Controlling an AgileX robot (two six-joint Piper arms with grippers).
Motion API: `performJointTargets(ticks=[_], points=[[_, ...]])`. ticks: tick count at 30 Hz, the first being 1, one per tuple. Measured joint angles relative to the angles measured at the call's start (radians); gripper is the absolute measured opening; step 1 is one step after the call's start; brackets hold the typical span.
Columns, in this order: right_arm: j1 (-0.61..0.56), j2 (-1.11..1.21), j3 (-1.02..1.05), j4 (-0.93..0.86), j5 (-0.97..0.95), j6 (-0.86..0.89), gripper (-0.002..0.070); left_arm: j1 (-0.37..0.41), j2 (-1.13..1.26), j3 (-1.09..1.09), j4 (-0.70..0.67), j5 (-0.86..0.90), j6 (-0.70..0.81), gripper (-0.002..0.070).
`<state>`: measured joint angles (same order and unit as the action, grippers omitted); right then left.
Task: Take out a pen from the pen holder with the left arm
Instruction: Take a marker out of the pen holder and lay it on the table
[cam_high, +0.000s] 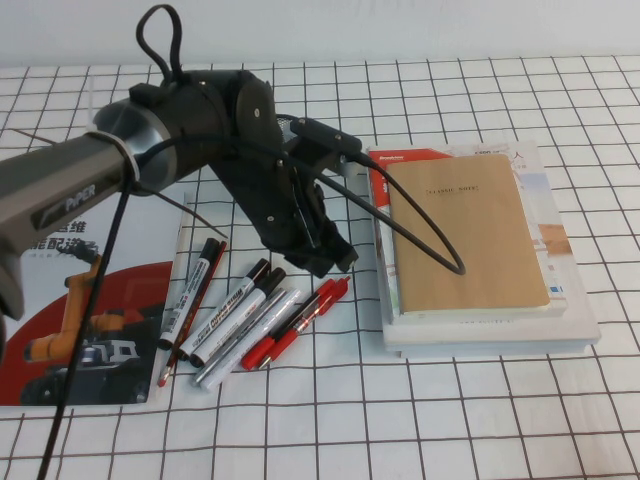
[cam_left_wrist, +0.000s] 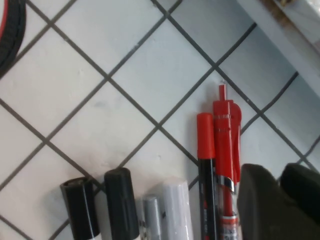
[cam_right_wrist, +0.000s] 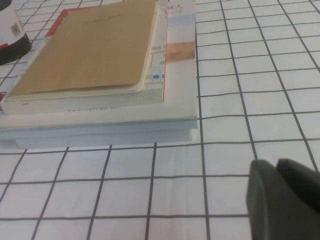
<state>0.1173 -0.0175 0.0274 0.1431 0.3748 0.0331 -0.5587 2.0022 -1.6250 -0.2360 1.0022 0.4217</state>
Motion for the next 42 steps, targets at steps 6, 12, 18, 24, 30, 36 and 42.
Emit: performJointTargets(ticks=[6,12,18,24,30,36,42], points=[[0.000,0.000,0.000,0.000,0.000,0.000,-0.0014,0.000,-0.085,0.000,0.000,0.002,-0.019,0.0009],[0.000,0.000,0.000,0.000,0.000,0.000,-0.0014,0.000,-0.298,0.122,0.000,-0.107,-0.023,0.0001],[0.000,0.000,0.000,0.000,0.000,0.000,-0.0014,0.000,-0.605,0.422,-0.018,-0.332,-0.029,0.0000],[0.000,0.000,0.000,0.000,0.000,0.000,-0.0014,0.000,-0.934,0.760,-0.022,-0.614,-0.069,0.0000],[0.000,0.000,0.000,0.000,0.000,0.000,-0.0014,0.000,-1.191,1.006,-0.022,-0.741,-0.073,0.0000],[0.000,0.000,0.000,0.000,0.000,0.000,-0.0014,0.000,-1.337,1.096,-0.022,-0.752,-0.073,0.0000],[0.000,0.000,0.000,0.000,0.000,0.000,-0.0014,0.000,-1.354,1.185,0.010,-0.806,-0.073,0.0000]])
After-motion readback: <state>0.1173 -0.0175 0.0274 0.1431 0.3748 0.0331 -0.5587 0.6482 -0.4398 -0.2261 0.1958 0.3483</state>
